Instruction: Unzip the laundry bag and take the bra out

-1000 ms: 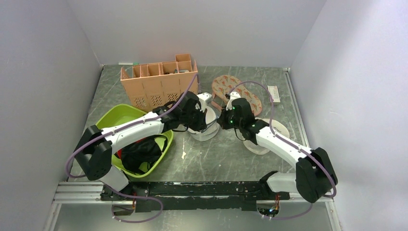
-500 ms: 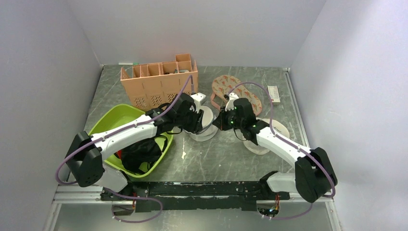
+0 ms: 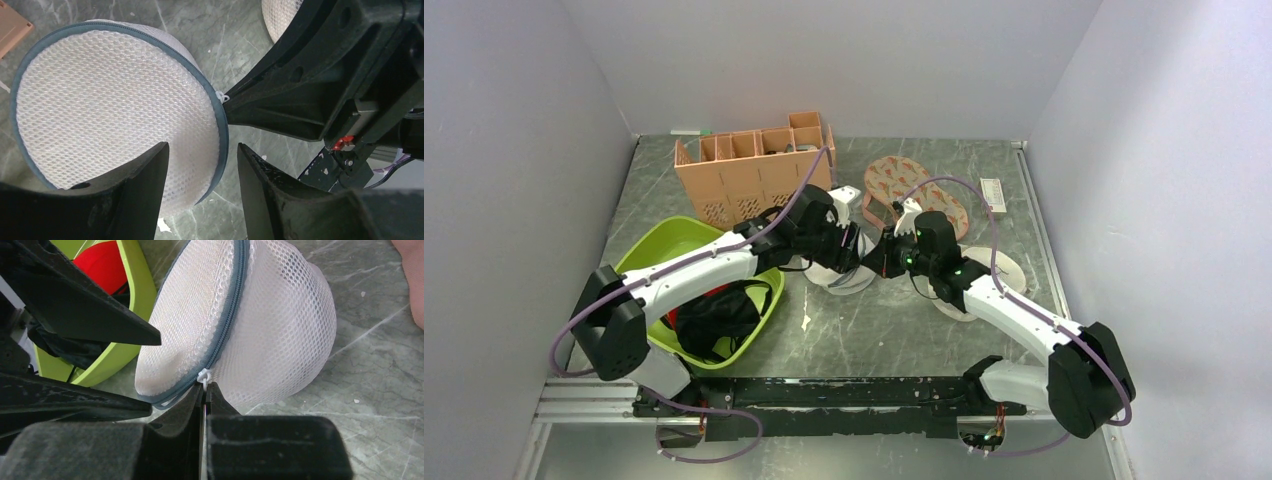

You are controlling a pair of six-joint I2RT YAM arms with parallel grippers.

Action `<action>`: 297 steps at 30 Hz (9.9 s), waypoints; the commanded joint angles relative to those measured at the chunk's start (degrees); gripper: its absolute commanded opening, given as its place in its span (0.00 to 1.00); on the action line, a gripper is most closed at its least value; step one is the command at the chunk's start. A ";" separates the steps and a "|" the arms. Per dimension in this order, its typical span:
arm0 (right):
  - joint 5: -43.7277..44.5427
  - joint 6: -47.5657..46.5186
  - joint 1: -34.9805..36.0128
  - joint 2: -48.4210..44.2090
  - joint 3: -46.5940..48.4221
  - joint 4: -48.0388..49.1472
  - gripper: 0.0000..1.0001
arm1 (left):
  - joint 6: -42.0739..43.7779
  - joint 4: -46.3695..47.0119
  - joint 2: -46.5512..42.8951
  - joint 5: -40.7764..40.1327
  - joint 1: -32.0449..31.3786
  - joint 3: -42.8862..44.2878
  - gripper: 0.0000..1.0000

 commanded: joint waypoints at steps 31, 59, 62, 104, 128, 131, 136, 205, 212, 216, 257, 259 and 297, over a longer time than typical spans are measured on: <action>3.20 -3.44 0.44 0.51 1.84 -0.82 0.00 | 3.85 -0.86 4.14 0.11 0.31 4.00 0.07; 15.48 -5.73 -0.44 1.62 2.49 6.88 0.00 | 3.77 -4.33 -2.86 -4.84 0.27 -1.87 0.17; 12.18 -6.42 -0.44 0.31 1.44 6.92 0.00 | 3.23 -3.56 -2.72 -0.41 0.31 -0.76 0.42; 6.50 -4.54 0.71 -0.04 -0.65 7.27 0.00 | 1.85 -2.18 2.05 -1.32 0.28 2.06 0.07; -12.30 -4.45 -8.86 3.58 -2.22 12.28 0.00 | 0.79 -4.31 -2.92 -3.58 0.30 -0.89 0.45; -13.45 -4.55 -8.08 1.84 -2.78 11.74 0.00 | 0.73 -3.43 -2.53 -2.37 0.30 0.34 0.61; -13.71 -4.07 -6.85 -0.93 -3.44 11.46 0.00 | 0.86 -2.05 -0.17 -0.88 0.26 2.49 0.70; -19.67 -3.30 -7.79 -0.68 -3.80 11.88 0.00 | -0.57 0.29 4.61 3.75 0.04 6.85 0.72; -19.32 -2.63 -7.44 -0.84 -3.98 12.59 0.00 | -0.25 0.58 4.37 2.96 -0.21 5.72 0.67; -19.09 -2.85 -7.12 -0.80 -3.78 12.15 0.00 | 0.25 0.43 4.59 1.89 -0.24 5.96 0.49; -21.87 -6.13 -8.79 -1.11 -3.59 10.88 0.00 | 2.76 -3.87 2.88 -0.64 -0.32 7.05 0.66; -21.73 -5.85 -8.25 -1.19 -3.74 11.11 0.00 | 2.67 -3.84 3.43 0.04 -0.39 7.27 0.65; -14.19 -5.69 -10.46 1.45 -0.53 6.34 0.00 | 6.06 -6.84 -6.32 -8.89 -1.84 1.68 0.07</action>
